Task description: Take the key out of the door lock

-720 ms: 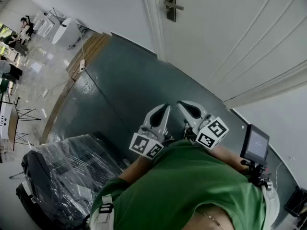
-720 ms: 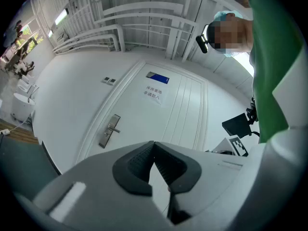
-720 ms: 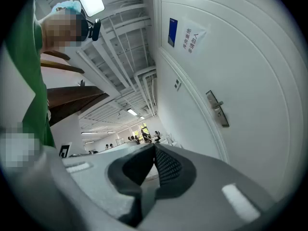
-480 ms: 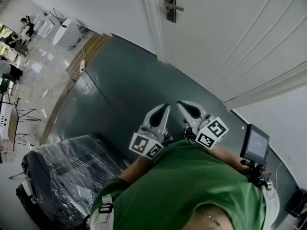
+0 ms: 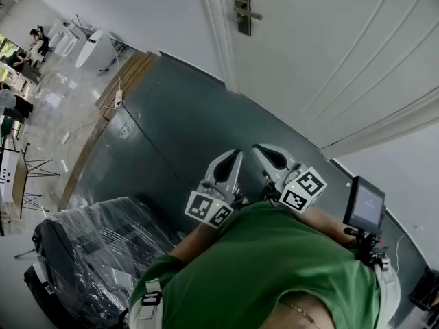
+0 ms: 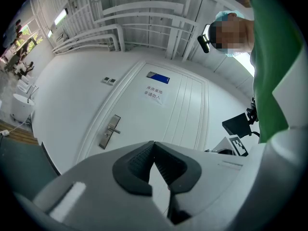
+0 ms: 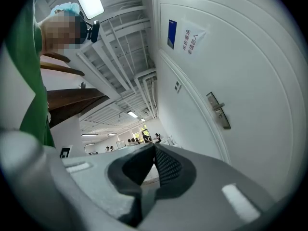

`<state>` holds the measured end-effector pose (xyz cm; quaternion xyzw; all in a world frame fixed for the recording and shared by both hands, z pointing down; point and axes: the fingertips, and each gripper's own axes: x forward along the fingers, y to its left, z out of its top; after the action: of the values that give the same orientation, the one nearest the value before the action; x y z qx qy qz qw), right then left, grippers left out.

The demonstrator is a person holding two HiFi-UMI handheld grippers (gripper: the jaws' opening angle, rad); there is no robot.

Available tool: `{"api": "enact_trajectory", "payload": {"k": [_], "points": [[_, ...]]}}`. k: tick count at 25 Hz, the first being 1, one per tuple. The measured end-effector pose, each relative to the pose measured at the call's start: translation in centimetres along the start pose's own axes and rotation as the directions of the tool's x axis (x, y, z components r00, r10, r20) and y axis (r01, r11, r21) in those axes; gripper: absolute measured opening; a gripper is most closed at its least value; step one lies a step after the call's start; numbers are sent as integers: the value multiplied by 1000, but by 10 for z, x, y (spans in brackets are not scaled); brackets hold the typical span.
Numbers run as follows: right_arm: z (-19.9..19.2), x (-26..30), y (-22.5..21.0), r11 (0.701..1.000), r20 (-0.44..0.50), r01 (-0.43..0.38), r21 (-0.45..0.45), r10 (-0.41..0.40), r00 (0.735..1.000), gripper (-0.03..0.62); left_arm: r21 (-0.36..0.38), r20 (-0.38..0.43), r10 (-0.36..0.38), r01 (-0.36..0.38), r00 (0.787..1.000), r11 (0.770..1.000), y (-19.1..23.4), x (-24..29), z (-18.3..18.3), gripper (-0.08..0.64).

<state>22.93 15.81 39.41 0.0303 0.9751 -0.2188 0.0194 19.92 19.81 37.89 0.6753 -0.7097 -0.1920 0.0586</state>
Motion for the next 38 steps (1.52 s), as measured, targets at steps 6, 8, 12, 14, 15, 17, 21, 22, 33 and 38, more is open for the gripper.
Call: {"api": "enact_trajectory", "payload": {"k": [6, 8, 12, 14, 15, 17, 21, 22, 33, 38], "points": [[2, 6, 2, 1000, 0, 0, 0, 0, 1000, 3, -5, -4, -6, 6, 1000, 1000, 3, 0, 3, 0], [2, 10, 0, 1000, -2, -1, 0, 1, 1000, 3, -7, -3, -4, 4, 1000, 1000, 6, 2, 4, 0], [-1, 15, 1, 1000, -5, -3, 1, 3, 1000, 3, -8, -3, 4, -4, 1000, 1000, 12, -1, 5, 0], [-3, 18, 4, 1000, -6, -4, 4, 4, 1000, 3, -9, -2, 9, -9, 1000, 1000, 15, -5, 6, 0], [-4, 20, 6, 1000, -6, -5, 5, 5, 1000, 3, -9, -2, 12, -12, 1000, 1000, 16, -7, 7, 0], [-6, 23, 12, 1000, -7, -11, 6, 11, 1000, 3, -9, 1, 18, -18, 1000, 1000, 19, -14, 10, 0], [-13, 32, 23, 1000, -12, -27, 7, 27, 1000, 3, -5, 11, 40, -40, 999, 999, 27, -29, 16, 0], [-18, 36, 23, 999, -11, -32, 9, 32, 999, 3, -3, 13, 48, -48, 999, 999, 32, -34, 15, 0], [-34, 71, 45, 993, -42, -115, 41, 117, 992, 3, 7, 33, 161, -162, 986, 987, 61, -70, 29, 0], [-35, 96, 48, 987, -56, -150, 54, 153, 987, 3, 11, 44, 204, -204, 978, 979, 80, -75, 40, 0]]}}
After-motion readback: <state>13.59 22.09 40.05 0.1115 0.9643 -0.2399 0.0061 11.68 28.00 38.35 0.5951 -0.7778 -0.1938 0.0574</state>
